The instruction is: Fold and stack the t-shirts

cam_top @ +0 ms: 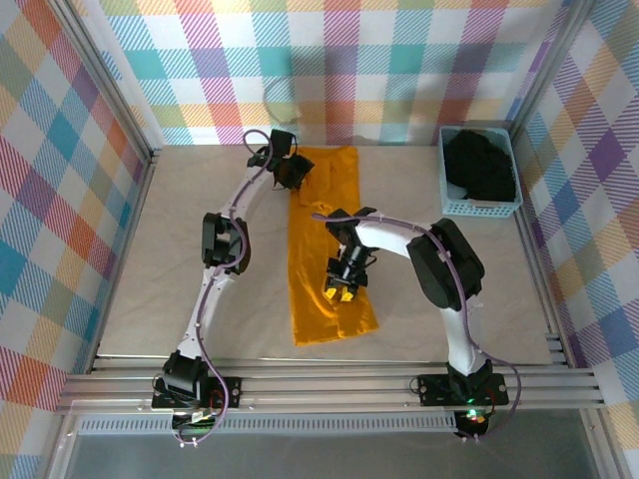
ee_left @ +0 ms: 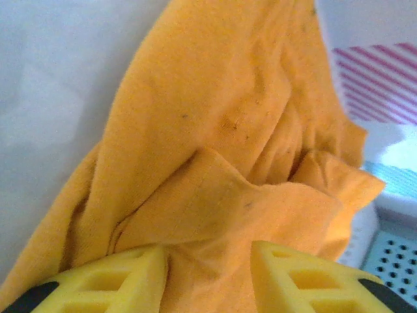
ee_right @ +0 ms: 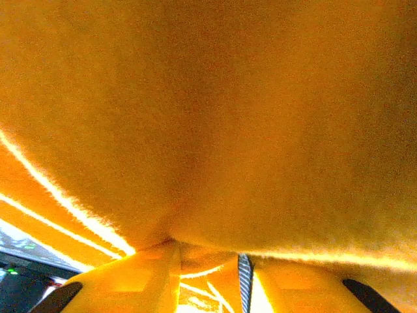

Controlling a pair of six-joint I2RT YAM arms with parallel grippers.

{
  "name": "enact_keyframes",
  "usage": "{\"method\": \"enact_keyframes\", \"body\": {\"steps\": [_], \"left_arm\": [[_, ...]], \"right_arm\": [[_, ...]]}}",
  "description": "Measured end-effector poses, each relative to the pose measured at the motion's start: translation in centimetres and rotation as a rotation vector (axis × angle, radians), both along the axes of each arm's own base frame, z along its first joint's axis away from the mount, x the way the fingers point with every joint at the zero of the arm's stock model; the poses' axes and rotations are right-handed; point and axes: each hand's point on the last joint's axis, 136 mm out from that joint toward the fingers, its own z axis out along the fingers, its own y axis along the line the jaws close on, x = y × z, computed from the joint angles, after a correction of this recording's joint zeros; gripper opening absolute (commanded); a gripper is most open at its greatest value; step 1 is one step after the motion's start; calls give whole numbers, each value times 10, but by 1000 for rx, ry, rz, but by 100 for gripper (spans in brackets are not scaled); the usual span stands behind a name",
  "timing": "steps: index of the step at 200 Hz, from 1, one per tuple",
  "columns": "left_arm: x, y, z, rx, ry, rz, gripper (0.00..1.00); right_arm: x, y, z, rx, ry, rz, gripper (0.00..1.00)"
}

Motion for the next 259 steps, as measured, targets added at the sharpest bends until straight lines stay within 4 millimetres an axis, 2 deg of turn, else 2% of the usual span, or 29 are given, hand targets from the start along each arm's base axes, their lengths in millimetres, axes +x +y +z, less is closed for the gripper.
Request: {"method": "enact_keyframes", "body": {"steps": [19,47,70,71,85,93,99,110,125,138,144,151,163,181,193,211,259], "left_arm": [[10,-4,3,-52,-41,-6,42],[15,1,8,-69,-64,-11,51],[10,11,19,-11,-63,-29,53],[9,11,20,-8,-64,-30,53],[-8,19,32,58,-29,-54,53],[-28,23,40,98,17,-76,52],[-45,26,54,121,32,-92,52],[-90,36,73,168,95,-126,52],[-166,48,101,220,136,-189,52],[-233,55,109,224,173,-247,53],[-268,57,105,222,205,-280,53],[-300,59,96,220,244,-316,53],[-356,56,70,205,339,-392,56],[-425,48,24,191,507,-494,58],[-464,41,3,193,602,-564,58],[-495,30,-5,194,657,-634,59],[-497,24,-7,177,655,-633,56]], "right_arm": [[10,8,1,36,-5,-33,35],[18,8,6,48,-32,-56,45],[26,2,28,68,-122,-45,48],[25,1,35,79,-137,-46,48],[23,-9,63,116,-214,-36,46],[19,-18,80,142,-259,-35,45],[15,-27,90,156,-288,-33,44],[6,-46,101,165,-326,-32,44],[-11,-71,98,147,-336,-13,43],[-27,-85,84,119,-297,18,44],[-35,-88,76,109,-272,38,44],[-45,-91,66,98,-231,64,44],[-56,-93,53,87,-180,100,45],[-65,-87,40,88,-132,155,46],[-68,-84,32,91,-102,174,46],[-72,-80,24,91,-63,188,46],[-77,-73,13,89,-14,197,45]]}}
